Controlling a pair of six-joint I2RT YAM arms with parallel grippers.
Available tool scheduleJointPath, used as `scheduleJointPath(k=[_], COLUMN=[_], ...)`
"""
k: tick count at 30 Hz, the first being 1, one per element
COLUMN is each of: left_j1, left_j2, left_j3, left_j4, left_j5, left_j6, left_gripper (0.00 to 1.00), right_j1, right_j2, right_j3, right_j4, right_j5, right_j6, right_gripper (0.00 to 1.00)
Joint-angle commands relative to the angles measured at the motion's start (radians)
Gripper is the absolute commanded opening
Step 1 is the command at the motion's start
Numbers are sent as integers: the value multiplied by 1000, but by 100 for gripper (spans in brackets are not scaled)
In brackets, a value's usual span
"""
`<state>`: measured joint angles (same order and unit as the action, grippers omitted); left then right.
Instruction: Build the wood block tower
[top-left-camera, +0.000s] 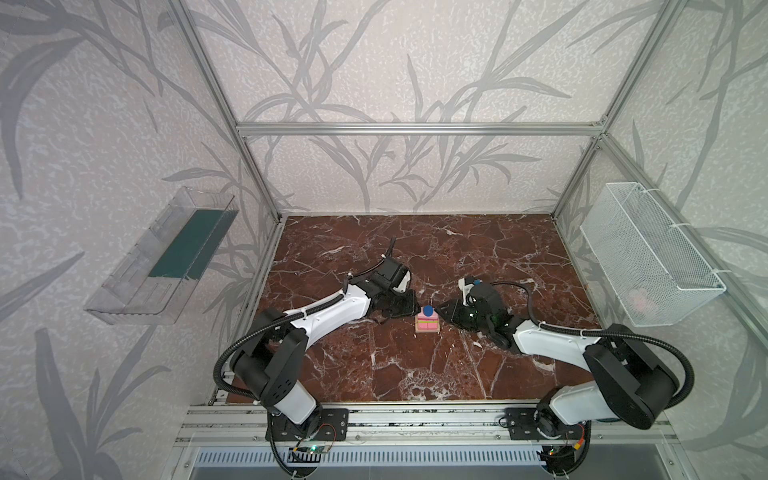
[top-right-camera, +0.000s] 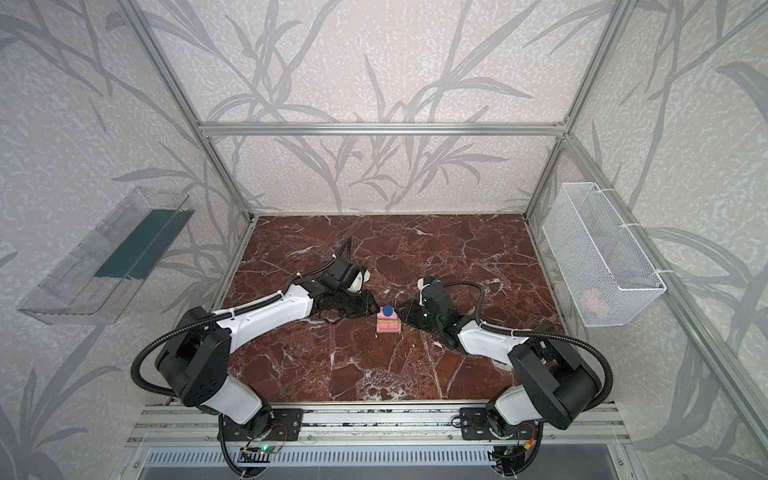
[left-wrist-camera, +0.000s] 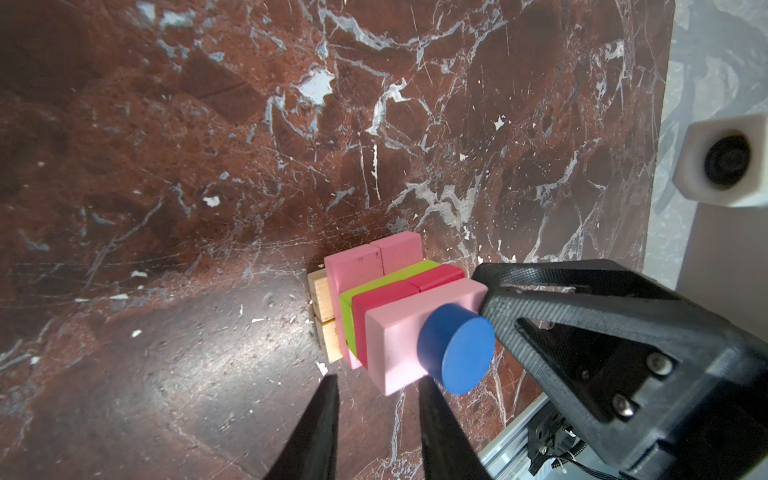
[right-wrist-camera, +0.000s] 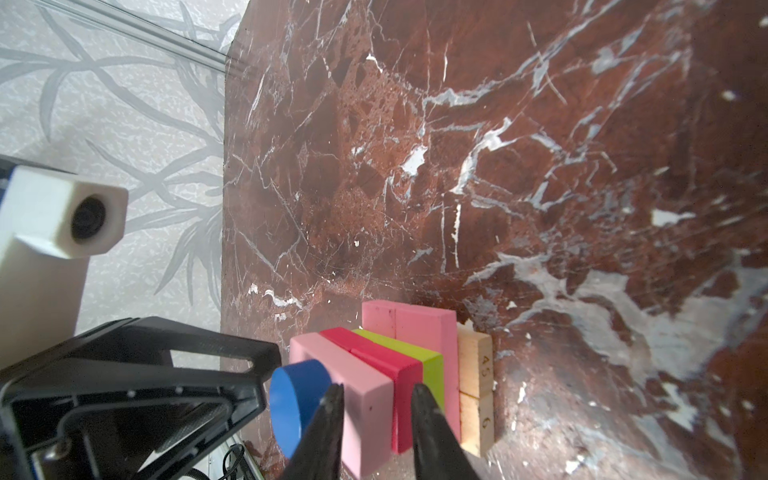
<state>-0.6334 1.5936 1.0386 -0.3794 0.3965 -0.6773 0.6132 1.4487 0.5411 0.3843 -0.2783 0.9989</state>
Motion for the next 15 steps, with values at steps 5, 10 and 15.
scheduleJointPath(k=[5,10,15], left_j1=[4,5,4], left_j2=[12,14,15], left_j3=[-9,-8,-9], left_j4=[14,19,21], left_j5=[16,22,27], left_j6=[-8,-9,-10], left_gripper=[32,32,31], right_j1=[-5,-5,-6], right_j2=[14,13,10], right_j3=[-11,-13,-17], right_j4=[34,35,31], right_j5=[-14,-13,-10], right_j6=[8,10,10], right_gripper=[28,26,26])
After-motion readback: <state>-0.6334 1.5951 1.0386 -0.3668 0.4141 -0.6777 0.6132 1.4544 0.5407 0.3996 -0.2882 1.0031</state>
